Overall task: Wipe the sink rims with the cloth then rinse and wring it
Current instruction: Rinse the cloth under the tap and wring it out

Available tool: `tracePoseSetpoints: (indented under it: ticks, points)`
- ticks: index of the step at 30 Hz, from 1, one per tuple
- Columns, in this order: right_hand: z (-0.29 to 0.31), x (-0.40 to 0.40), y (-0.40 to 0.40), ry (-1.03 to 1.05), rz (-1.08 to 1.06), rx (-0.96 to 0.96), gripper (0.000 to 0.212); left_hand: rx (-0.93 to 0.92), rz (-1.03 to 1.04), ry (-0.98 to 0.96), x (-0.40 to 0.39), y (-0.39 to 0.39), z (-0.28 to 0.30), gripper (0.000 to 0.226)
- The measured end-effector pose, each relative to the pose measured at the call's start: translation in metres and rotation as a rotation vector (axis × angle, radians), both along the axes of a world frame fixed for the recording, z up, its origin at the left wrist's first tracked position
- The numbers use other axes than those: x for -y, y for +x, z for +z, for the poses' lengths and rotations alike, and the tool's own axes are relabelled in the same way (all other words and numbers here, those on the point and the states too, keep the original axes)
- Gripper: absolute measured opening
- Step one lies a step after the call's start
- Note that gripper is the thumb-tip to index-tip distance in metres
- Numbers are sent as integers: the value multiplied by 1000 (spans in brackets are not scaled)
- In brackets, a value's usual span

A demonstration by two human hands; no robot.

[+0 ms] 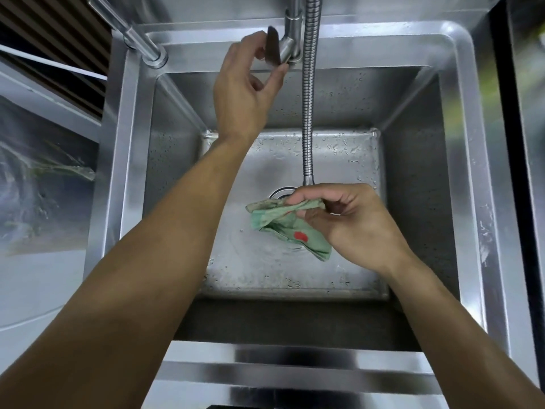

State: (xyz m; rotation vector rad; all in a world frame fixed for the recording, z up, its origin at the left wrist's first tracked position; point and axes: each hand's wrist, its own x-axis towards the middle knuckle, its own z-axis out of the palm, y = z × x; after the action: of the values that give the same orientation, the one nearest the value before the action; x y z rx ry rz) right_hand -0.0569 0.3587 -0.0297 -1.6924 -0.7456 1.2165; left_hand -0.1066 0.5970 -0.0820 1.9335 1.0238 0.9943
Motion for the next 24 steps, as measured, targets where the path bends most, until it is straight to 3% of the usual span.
tracePoseSetpoints:
  ticks: [4,8,10,13,15,18,21,24]
  points:
    - [0,-1,1,32,-30,-55,33,-65,3,80,-3,-3,-6,45]
    - [-1,-1,0,39,-43,-49,33,-79,1,-24,4,-5,-3,41]
    - [-1,-2,0,35,-45,-49,33,-92,-50,-275,15,-10,3,43]
    - [1,-2,1,40,-56,-56,31,-145,-256,-903,43,-38,24,43]
    - [3,-2,3,53,-55,-58,30,-191,-469,-1045,60,-69,36,51]
    - [9,-2,6,84,-55,-82,28,-278,-728,-993,85,-109,52,47]
    - [14,0,8,106,-13,-117,26,-378,-712,-876,102,-126,59,48]
    - [17,7,11,93,66,-110,37,-444,-691,-832,99,-130,63,29]
